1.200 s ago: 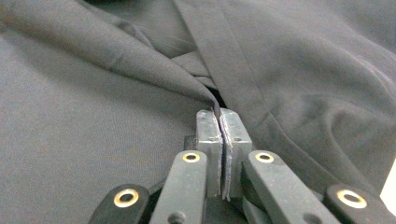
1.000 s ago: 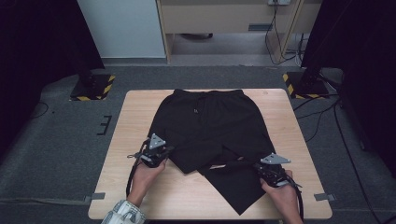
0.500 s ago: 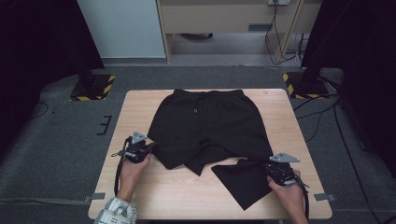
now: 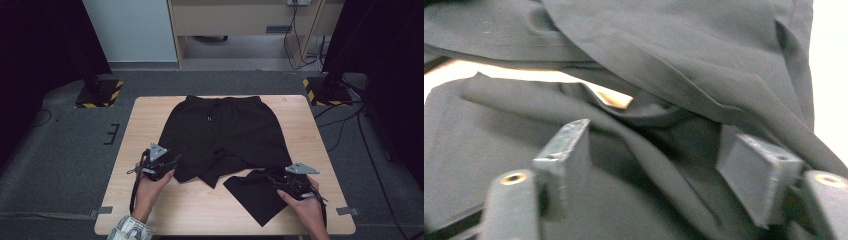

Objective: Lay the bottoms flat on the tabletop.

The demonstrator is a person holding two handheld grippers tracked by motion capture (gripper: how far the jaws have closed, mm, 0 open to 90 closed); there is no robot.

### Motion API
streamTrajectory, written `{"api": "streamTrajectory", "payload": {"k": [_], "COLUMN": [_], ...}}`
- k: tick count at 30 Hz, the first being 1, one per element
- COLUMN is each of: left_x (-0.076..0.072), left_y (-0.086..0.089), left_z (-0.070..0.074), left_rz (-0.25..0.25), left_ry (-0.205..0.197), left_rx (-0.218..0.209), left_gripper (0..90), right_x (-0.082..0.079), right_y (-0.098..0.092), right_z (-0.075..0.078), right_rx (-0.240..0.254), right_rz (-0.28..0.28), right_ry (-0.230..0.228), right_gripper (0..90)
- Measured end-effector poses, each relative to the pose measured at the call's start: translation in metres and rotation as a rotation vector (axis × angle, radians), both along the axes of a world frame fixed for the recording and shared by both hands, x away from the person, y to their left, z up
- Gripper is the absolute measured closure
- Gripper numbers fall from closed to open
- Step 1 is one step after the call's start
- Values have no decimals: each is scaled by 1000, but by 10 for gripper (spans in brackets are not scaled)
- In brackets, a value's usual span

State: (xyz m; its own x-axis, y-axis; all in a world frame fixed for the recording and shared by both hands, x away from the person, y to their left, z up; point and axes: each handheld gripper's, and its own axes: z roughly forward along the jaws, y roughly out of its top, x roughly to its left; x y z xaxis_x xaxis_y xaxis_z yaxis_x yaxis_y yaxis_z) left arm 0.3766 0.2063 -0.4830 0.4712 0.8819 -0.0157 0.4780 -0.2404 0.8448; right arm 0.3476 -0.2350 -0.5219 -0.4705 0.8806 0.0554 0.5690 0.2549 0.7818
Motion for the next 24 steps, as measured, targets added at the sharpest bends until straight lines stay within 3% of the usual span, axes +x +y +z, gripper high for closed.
{"api": "streamTrajectory", "payload": {"k": [2,3,4,6,8,10,13,14,17,19,22,24], "left_x": [-2,-4,-5,-7,-9,-9,-3,-1,3,7,13,28], "left_y": [-6,-18,-25,-31,-48,-53,-64,-66,-65,-60,-54,-46], "left_z": [0,0,-1,-3,-11,-14,-28,-30,-27,-24,-22,-19], "left_rz": [-20,-71,-95,-116,-161,-157,-140,-142,-155,-141,-114,-87], "left_ry": [-1,-7,-5,-2,27,35,68,66,25,23,43,68], "left_rx": [-7,-46,-49,-45,-13,-4,25,43,109,93,69,72], "left_gripper": [396,334,307,237,199,177,164,196,419,565,674,728], "right_x": [-1,-3,-3,-4,-4,-4,-6,-7,-8,-8,-8,-8], "right_y": [2,7,8,9,15,16,25,27,31,33,33,32], "right_z": [2,4,5,5,4,3,0,0,-1,-3,-3,-5], "right_rx": [-2,4,2,1,-4,-4,-21,-25,-37,-47,-47,-50], "right_rz": [7,15,18,19,40,45,104,114,152,172,180,177], "right_ry": [-5,-25,-29,-31,-27,-24,-12,-13,-5,17,19,34], "right_gripper": [268,246,240,235,213,205,206,231,365,427,476,517]}}
